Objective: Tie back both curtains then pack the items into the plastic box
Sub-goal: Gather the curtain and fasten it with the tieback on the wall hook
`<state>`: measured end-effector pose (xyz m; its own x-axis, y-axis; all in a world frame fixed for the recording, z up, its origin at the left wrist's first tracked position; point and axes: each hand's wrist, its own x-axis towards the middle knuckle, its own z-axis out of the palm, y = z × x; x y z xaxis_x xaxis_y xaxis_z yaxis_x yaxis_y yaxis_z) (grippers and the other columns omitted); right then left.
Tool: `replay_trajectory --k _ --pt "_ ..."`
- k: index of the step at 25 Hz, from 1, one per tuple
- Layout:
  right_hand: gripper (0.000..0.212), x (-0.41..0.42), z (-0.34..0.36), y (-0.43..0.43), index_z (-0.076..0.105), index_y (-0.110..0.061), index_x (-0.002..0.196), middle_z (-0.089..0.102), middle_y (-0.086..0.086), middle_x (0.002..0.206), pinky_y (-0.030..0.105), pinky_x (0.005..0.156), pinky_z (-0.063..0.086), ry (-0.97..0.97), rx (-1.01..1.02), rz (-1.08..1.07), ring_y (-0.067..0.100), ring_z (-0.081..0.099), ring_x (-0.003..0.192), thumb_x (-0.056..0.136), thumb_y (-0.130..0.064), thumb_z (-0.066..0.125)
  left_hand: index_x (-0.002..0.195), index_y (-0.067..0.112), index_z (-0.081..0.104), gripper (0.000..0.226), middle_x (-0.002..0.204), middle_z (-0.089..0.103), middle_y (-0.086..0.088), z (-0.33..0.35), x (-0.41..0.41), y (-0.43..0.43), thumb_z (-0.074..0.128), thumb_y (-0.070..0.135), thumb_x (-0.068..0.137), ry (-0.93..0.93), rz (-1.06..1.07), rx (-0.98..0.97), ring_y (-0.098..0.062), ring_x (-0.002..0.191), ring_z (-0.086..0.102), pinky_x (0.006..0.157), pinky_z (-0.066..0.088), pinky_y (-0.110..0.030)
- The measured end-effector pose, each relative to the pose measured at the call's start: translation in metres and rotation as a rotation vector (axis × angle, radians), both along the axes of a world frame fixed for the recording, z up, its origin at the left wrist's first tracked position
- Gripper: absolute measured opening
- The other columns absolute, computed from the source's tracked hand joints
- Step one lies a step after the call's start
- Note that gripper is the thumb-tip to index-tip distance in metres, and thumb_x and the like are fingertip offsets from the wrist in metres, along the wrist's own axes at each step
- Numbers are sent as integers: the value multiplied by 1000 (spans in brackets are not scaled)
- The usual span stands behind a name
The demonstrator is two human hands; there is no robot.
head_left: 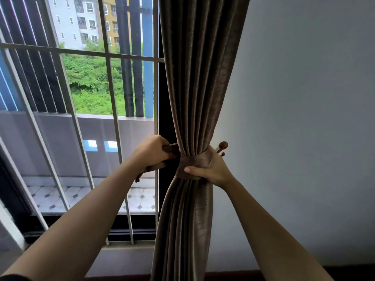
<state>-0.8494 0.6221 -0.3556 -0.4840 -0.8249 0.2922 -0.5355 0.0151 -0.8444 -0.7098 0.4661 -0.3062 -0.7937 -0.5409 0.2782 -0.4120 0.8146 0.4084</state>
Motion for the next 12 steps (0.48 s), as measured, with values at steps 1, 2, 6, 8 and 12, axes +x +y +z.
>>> replay_trajectory --k 1,2,6,8,12 --pt "87 0 -1 -1 47 -25 128 65 -5 119 41 96 52 -5 -10 -6 13 64 107 54 -49 86 58 18 59 27 54 50 3 3 4 0 73 34 74 3 5 3 -15 57 48 55 38 -27" --pt "86 2 -2 0 47 -24 128 65 -5 118 38 95 52 -15 -25 -16 12 64 106 55 -47 86 53 22 55 31 53 48 3 8 10 1 74 35 74 11 7 12 -13 54 45 52 35 -26" --pt "76 10 -1 4 47 -21 127 61 -12 114 22 87 52 54 -69 -95 3 62 98 63 -39 85 46 22 49 40 50 44 1 32 37 11 75 34 75 21 -73 72 -11 49 40 50 30 -25" --pt "77 11 4 5 47 -20 127 61 -11 115 22 87 52 161 -72 -136 6 61 99 64 -44 83 51 15 50 40 50 42 3 39 44 22 73 34 77 -1 -128 36 -8 47 38 49 30 -22" --pt "80 13 7 6 48 -19 127 60 -2 119 30 91 52 275 -53 -180 12 58 104 62 -56 78 54 15 39 44 49 38 9 28 38 53 67 33 83 15 -208 -83 -3 42 38 45 30 -14"
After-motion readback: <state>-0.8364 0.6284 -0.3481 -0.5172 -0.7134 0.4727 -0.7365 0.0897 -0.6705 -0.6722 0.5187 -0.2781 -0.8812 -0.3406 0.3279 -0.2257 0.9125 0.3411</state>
